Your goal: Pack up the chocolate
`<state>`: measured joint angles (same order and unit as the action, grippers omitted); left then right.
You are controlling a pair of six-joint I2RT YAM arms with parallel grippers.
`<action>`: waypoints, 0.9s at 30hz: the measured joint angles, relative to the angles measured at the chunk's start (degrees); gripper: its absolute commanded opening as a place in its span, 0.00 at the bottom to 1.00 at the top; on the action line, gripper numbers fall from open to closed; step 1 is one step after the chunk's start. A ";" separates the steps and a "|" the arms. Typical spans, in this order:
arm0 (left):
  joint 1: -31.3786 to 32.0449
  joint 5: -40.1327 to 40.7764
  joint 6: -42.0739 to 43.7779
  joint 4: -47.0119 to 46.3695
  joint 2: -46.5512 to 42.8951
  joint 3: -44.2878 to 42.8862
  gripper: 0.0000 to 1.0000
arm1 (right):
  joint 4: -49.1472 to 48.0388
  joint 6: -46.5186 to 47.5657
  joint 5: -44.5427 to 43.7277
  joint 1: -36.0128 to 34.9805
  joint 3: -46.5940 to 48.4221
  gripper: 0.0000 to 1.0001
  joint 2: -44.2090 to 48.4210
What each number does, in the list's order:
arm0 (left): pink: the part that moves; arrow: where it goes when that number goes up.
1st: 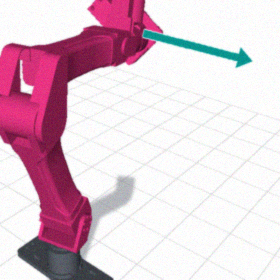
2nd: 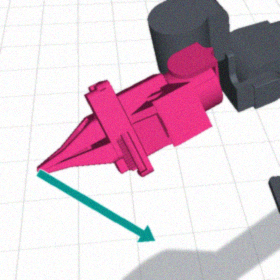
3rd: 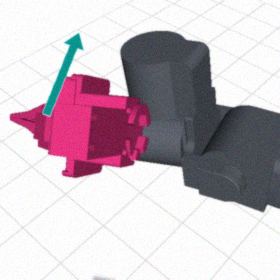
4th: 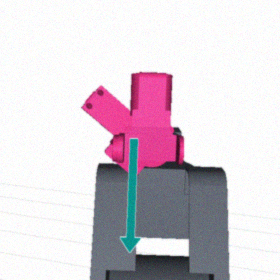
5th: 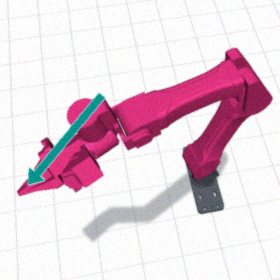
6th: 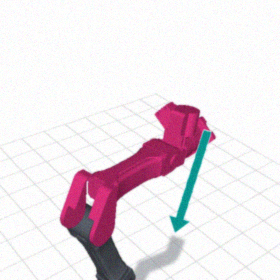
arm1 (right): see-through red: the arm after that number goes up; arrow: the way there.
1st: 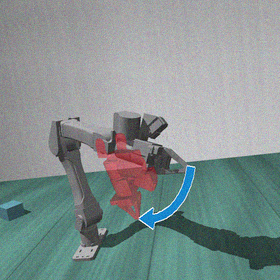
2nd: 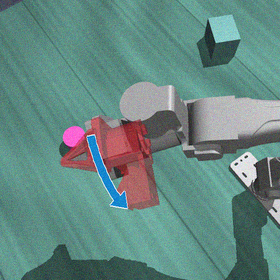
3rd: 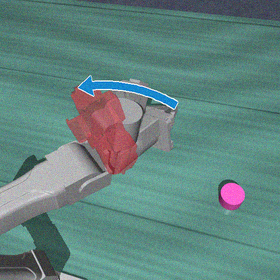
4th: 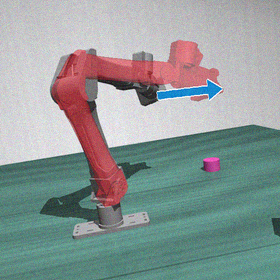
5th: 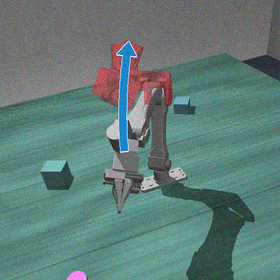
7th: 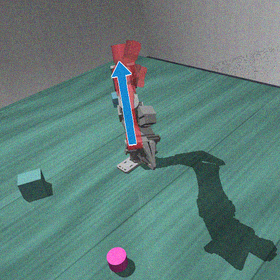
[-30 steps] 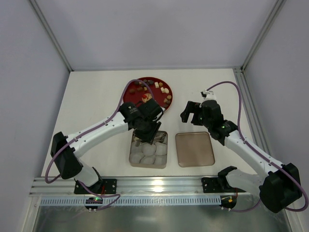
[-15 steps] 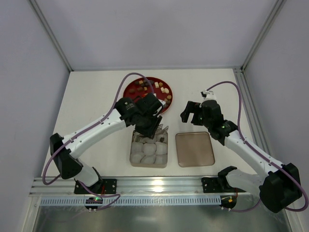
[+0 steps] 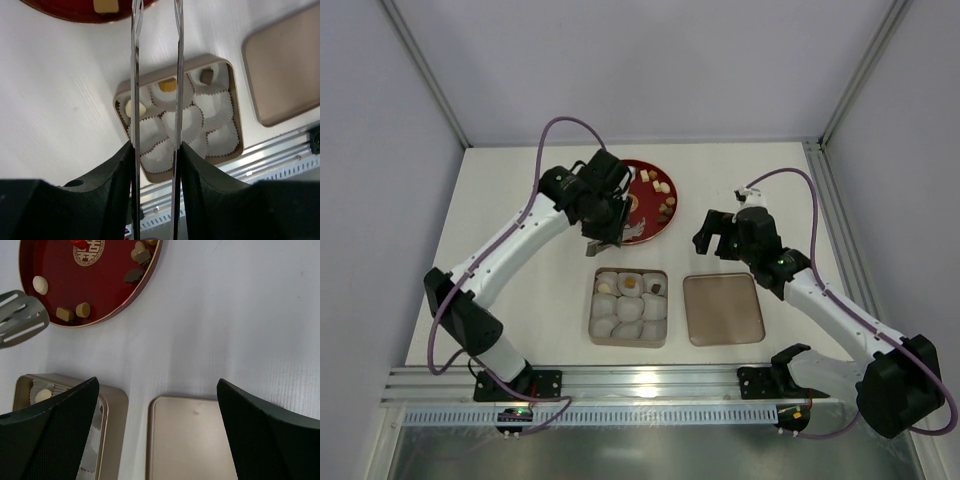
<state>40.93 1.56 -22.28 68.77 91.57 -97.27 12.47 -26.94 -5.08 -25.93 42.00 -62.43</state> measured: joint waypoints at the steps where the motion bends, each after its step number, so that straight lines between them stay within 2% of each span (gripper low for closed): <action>1: -1.20 0.17 0.31 0.11 1.22 -1.20 0.40 | 0.00 0.00 0.11 0.00 0.00 1.00 -0.11; 7: -5.62 0.87 2.23 -0.09 10.23 -6.73 0.40 | -0.04 0.02 0.15 0.00 0.00 1.00 -0.20; 13: -7.34 0.96 3.32 -0.46 16.83 -7.32 0.40 | -0.04 0.02 0.20 0.00 0.00 1.00 -0.20; 27: -8.07 0.70 3.54 -1.70 19.21 -7.54 0.40 | -0.04 0.02 0.33 0.00 0.00 1.00 -0.20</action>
<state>32.86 2.26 -18.74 67.07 110.78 -104.81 12.43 -26.92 -4.75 -25.93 42.00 -62.63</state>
